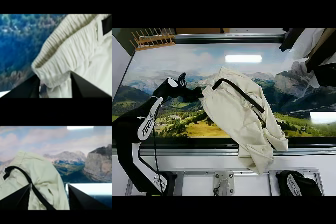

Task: Fold the clothes and pants, and hang the long-sleeved shirts on hangers.

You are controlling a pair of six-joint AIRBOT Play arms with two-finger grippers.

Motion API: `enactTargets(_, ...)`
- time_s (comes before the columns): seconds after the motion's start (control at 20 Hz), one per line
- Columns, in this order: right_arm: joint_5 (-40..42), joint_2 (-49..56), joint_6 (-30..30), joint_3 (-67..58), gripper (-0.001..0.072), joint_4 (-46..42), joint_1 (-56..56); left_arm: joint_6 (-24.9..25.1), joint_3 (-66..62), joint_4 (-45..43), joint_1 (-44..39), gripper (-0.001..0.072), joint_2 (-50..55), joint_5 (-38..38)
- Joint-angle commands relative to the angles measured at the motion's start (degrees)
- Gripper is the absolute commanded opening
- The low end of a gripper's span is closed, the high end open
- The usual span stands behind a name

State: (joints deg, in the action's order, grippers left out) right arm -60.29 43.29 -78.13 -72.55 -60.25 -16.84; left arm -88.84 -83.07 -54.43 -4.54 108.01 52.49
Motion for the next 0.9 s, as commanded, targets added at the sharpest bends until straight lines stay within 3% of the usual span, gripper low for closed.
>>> enactTargets(0.0,-0.2,0.1,-0.1,0.0,0.0489,0.1,0.0,-1.0,0.0,0.5,-1.1,0.0051,0.2,-2.6)
enactTargets(0.15,-0.2,0.0,-0.1,0.0,0.0489,0.1,0.0,-1.0,0.0,-2.0,0.9,0.0019,-4.0,0.8)
enactTargets(0.4,-0.2,0.0,-0.1,0.0,0.0489,0.1,0.0,-0.1,7.9,-23.5,2.4,0.0019,-26.4,17.4)
enactTargets(0.6,-0.3,0.0,-0.1,0.0,0.049,0.1,0.0,-0.5,27.7,-17.9,2.4,0.002,-49.5,29.4)
enactTargets(0.85,-0.2,0.0,-0.1,0.0,0.049,0.1,0.0,-2.0,45.7,-10.3,2.4,0.002,-70.6,30.0)
